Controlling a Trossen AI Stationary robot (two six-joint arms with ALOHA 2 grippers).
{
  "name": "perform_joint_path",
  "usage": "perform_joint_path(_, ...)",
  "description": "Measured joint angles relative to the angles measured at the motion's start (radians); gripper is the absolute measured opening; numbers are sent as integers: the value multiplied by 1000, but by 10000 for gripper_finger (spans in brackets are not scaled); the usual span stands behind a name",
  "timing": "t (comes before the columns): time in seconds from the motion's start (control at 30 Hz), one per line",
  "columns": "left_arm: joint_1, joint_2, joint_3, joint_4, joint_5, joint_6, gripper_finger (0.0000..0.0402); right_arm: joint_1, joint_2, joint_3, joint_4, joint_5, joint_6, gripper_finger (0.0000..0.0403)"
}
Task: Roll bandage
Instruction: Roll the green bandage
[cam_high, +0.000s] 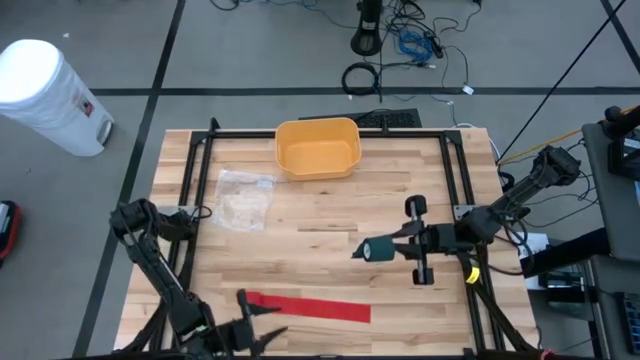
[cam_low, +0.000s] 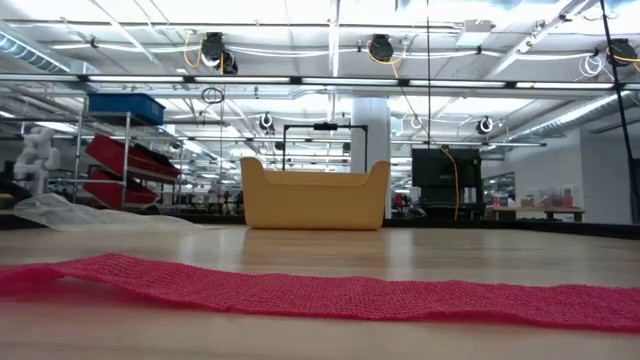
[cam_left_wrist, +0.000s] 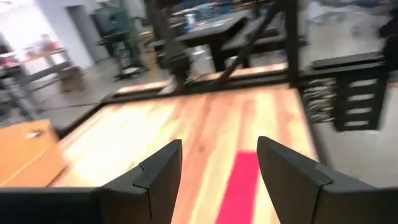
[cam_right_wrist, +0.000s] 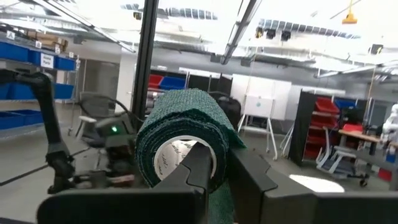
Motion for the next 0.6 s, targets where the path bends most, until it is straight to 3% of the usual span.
perform_joint_path(0.17, 22, -100, -123, 34, 10, -80, 214, 0, 9, 0, -39, 0, 41, 34)
perform_joint_path(0.3, 86, -204, -186, 121, 87, 2, 214, 0, 27, 0, -43, 0, 48, 34)
perform_joint_path(0.37, 133, -253, -206, 216, 202, 99, 214, 5, 38, 0, -44, -1, 53, 34)
perform_joint_path(0.5, 251, -314, -214, 374, 559, 250, 214, 6, 56, 0, -55, -18, 55, 34)
perform_joint_path(0.6, 334, -336, -214, 406, 670, 322, 214, 6, 64, 0, -53, -27, 71, 34)
